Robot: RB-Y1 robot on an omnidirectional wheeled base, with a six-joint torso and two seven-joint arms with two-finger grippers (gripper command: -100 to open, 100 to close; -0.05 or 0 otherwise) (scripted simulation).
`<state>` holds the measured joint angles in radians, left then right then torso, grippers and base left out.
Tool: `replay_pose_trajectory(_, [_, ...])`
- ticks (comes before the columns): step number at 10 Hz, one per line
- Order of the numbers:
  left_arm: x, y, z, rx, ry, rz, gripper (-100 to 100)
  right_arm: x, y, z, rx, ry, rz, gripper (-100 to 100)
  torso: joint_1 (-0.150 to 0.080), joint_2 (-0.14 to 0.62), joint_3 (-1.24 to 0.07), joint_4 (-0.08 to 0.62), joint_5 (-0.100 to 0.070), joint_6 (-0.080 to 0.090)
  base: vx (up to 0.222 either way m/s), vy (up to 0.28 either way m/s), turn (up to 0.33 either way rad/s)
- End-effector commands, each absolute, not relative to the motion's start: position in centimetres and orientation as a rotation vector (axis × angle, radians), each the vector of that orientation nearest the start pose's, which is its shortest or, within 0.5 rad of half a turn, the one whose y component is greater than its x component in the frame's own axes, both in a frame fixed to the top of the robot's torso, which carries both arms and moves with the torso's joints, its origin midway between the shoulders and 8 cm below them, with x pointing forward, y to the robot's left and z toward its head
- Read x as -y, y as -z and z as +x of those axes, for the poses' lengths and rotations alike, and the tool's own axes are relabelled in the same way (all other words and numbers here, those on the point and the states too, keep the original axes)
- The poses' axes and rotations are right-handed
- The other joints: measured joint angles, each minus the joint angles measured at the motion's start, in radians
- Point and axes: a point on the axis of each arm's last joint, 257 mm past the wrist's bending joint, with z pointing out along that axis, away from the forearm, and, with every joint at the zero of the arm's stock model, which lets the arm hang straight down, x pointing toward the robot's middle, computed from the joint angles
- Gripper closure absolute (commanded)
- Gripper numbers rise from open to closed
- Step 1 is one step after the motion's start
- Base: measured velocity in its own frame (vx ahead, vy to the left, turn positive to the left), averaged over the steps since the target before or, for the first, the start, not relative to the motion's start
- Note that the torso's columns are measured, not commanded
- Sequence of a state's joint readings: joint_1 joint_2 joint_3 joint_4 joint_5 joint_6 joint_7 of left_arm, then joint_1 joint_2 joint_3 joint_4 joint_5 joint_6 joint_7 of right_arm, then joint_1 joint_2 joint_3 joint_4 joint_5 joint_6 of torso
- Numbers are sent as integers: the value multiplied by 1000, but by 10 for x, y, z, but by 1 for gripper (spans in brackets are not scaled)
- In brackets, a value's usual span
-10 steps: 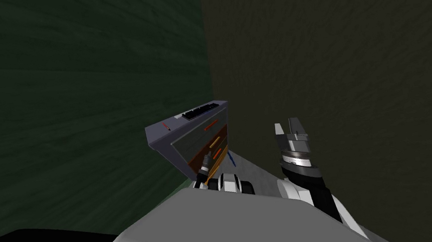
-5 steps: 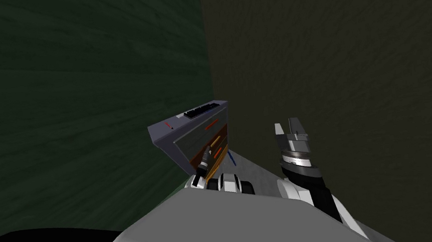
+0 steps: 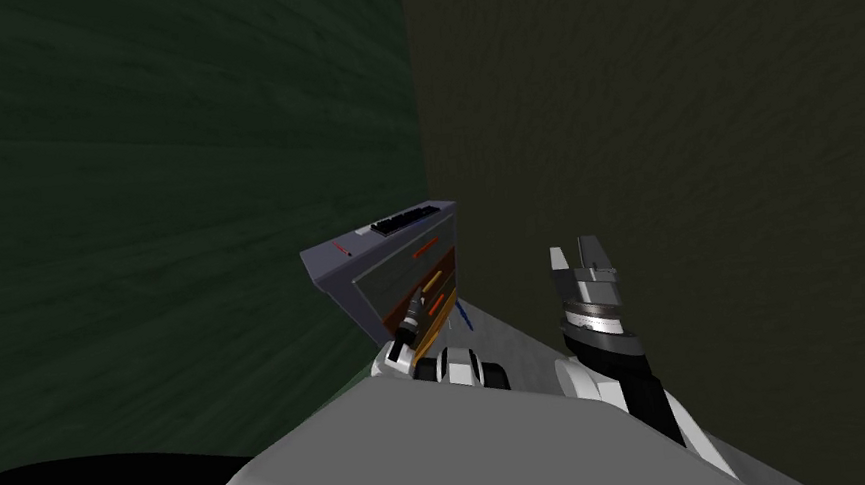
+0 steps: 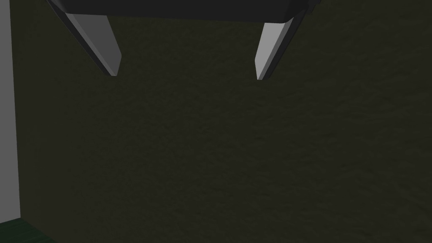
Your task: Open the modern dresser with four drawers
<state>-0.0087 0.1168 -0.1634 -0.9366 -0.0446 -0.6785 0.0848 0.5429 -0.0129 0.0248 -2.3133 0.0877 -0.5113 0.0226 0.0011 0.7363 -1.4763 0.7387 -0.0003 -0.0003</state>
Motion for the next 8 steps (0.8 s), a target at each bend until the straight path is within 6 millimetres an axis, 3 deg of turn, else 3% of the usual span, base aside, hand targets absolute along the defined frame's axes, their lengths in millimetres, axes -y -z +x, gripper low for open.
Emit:
replay_pose_trajectory(1, [-182, 361, 487, -1370, 1313, -1053, -100, 262, -26, 336, -676, -1239, 582, 0, 0, 0, 0, 1, 0, 0, -29, 24, -8])
replay_pose_trajectory(3, [-163, 361, 495, -1370, 1334, -1093, -100, 262, -26, 336, -676, -1239, 582, 0, 0, -1, -1, 0, 0, 1, -22, 21, -14])
replay_pose_trajectory(4, [-168, 360, 491, -1370, 1327, -1078, -100, 262, -26, 336, -676, -1239, 582, 0, -1, 0, -1, -1, 0, 1, -9, 9, -7])
replay_pose_trajectory(8, [-216, 353, 509, -1306, 1237, -1097, -100, 262, -26, 336, -677, -1239, 582, 0, -1, 1, 0, -1, 0, -1, -62, 39, -311])
